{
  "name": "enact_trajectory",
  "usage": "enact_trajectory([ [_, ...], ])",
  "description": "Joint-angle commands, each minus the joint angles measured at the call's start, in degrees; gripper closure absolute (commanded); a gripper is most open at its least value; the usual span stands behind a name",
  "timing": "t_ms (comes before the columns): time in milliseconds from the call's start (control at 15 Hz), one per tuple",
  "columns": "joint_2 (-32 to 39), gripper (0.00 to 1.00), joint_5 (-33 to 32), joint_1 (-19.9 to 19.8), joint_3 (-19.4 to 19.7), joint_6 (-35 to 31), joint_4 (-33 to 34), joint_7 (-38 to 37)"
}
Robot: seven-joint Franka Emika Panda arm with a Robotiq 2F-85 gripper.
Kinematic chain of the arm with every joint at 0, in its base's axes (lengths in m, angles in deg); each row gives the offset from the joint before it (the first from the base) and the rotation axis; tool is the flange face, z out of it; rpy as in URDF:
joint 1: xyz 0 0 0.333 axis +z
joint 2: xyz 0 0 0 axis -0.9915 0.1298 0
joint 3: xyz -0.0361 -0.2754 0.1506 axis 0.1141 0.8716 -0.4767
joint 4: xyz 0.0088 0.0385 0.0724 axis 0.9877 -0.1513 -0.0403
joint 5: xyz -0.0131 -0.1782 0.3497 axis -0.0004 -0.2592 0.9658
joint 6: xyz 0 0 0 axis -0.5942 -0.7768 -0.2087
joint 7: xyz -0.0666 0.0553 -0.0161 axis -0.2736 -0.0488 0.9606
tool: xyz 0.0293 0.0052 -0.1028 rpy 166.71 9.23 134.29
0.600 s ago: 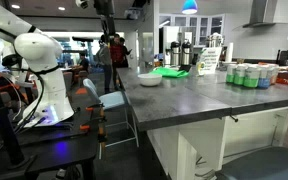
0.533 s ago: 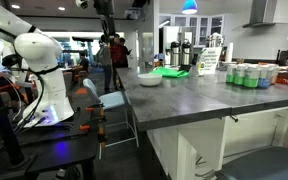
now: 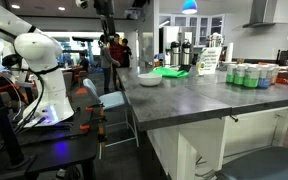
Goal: Take the marker out of the bowl and put it on the table
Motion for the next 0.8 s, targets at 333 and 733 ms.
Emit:
enact_trajectory([
  [333, 11.1, 0.00, 0.3, 4.2, -9.8, -7.4, 4.0, -4.6],
  [733, 30.0, 0.00, 0.8, 6.3, -17.3, -19.6, 11.5, -14.5],
])
